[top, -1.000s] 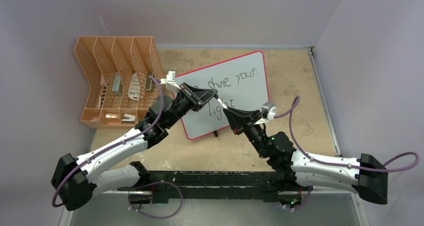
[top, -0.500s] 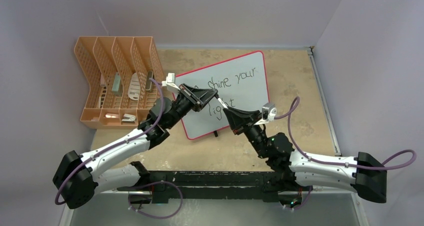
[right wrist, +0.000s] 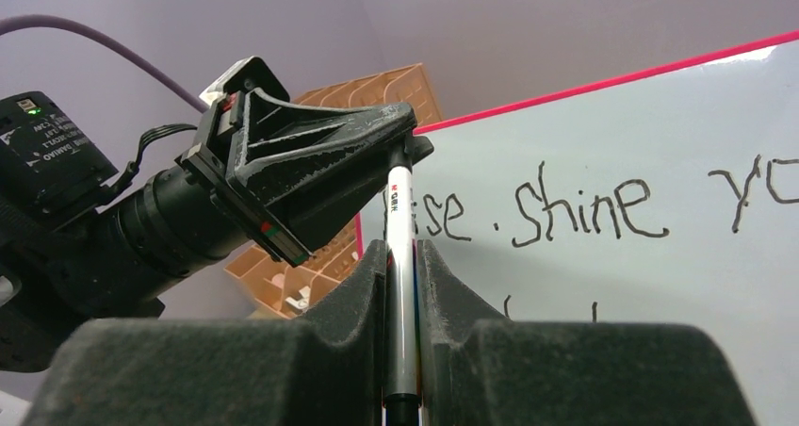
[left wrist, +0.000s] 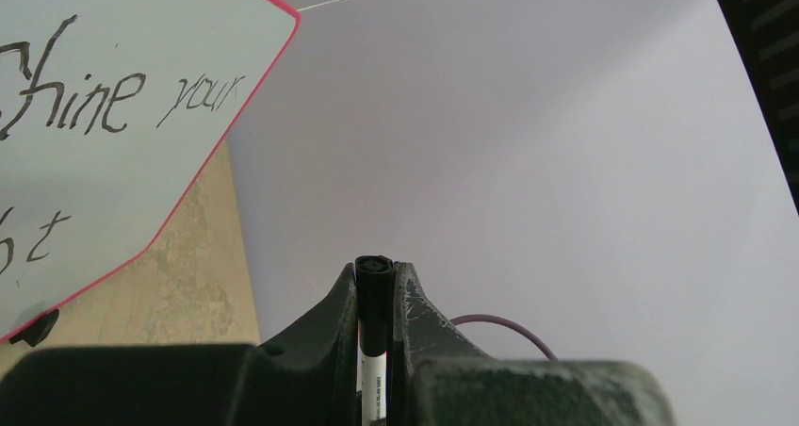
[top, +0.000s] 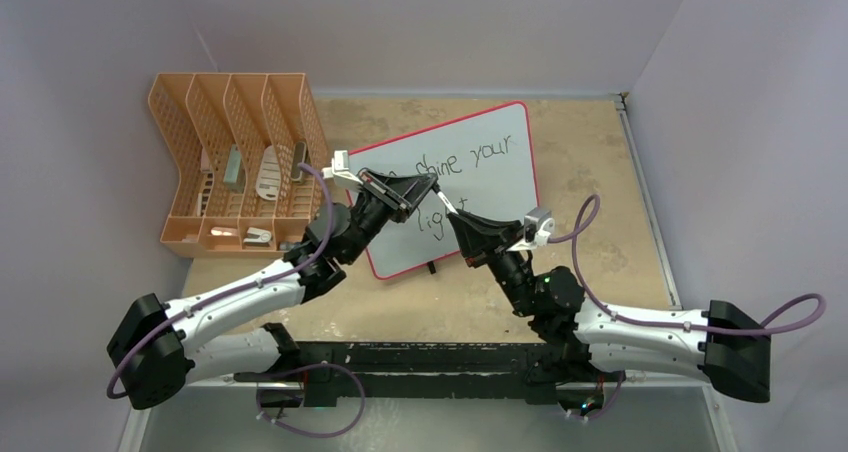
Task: Write a sentence on the whiteboard
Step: Insert the whiteboard marker without the cap into the pen cap, then put down the whiteboard marker at the center of the board.
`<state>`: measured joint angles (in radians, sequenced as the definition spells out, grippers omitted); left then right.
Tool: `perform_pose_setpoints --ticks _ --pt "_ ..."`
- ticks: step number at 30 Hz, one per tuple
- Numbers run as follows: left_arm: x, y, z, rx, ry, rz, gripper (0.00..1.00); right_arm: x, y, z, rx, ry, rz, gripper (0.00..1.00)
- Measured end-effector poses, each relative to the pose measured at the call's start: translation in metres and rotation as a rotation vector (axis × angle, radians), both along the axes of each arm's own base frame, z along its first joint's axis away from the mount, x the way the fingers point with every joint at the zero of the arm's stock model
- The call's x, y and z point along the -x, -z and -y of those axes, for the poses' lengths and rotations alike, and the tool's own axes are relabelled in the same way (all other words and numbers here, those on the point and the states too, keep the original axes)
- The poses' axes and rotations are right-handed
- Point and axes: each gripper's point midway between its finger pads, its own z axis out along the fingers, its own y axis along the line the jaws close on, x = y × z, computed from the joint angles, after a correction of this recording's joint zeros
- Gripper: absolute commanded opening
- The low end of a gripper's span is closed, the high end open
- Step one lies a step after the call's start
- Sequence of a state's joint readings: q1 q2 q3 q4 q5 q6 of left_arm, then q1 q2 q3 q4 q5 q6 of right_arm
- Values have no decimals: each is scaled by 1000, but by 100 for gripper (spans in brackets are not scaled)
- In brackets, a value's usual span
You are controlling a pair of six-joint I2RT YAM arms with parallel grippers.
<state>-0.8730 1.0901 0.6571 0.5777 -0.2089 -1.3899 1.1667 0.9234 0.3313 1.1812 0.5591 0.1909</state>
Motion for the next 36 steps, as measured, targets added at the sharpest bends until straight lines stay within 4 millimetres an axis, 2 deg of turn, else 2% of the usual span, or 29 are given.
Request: perform_pose_setpoints --ticks 9,15,22,26,28,31,36 --pt "5 -1 5 -30 -23 38 0 0 -3 3 12 8 15 0" --pt "9 -10 9 -23 -42 77 0 2 -8 5 -5 2 22 0" --pt "10 -13 8 -30 -61 93 0 3 -12 7 -15 0 24 0" --pt "14 -12 2 -63 -78 90 33 6 -11 5 -17 -22 14 0" --pt "25 -9 6 -103 -37 91 42 3 -9 9 -14 -8 -2 0" --pt "55 5 19 -201 67 97 52 -5 -3 23 -5 53 -47 0" --pt "52 9 2 -365 16 118 58 -6 8 44 -3 105 -148 0"
